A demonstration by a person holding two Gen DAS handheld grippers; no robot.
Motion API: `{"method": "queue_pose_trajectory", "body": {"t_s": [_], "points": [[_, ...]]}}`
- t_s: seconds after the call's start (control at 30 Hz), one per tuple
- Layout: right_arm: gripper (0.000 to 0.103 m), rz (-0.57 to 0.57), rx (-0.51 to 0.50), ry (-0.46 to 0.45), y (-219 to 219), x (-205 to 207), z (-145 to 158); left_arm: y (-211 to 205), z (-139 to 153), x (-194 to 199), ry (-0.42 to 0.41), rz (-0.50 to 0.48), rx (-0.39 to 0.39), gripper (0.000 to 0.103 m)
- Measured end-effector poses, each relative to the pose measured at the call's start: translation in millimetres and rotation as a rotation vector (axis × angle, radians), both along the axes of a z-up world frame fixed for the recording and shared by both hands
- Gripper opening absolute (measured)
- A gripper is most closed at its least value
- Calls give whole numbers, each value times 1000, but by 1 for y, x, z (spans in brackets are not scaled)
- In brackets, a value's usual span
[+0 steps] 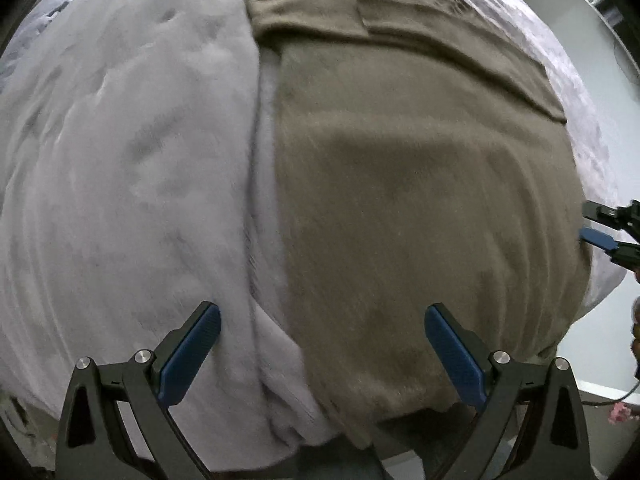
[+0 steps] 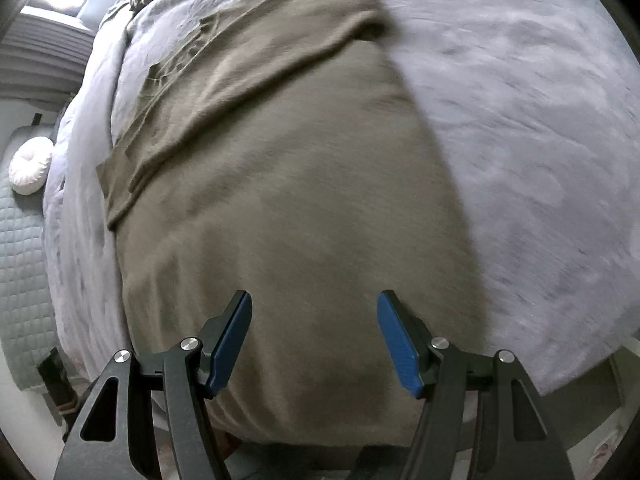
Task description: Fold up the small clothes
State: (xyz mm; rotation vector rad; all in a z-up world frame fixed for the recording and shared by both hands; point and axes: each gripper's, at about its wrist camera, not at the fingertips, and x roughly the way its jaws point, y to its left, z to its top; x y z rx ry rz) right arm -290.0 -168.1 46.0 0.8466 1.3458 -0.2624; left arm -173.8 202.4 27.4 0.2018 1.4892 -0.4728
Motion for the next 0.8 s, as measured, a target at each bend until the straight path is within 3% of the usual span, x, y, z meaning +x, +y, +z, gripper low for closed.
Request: {"method": "queue_pose_trajectory", "body": {"t_s": [0.07,0.3,0.53,0.6,0.67,0.7,0.77,0.8], "points": [[69,-9,7,-3,-7,-22,-1,-11,-3,-13,-11,-14,30,102],[69,20,92,6,-17,-84,-24,-14,-12,-63,52,9,8,102],[69,110,226,12,4,-97,-64,1,-25,-92,68,59,-5,102],[70,110,264,7,6,-97,-68,5,-23,-99,63,72,-17,92],[67,109,301,4,6,-96,-69,7,-24,-101,49,75,16,62],[48,112,312,5,8,-96,-68,12,-21,-99,47,75,25,53],[12,126,340,6,12,-95,-66,25,-15,-93,57,84,21,25],[12,135,347,-4,13,-94,-61,32,-12,-90,70,89,12,23]]}}
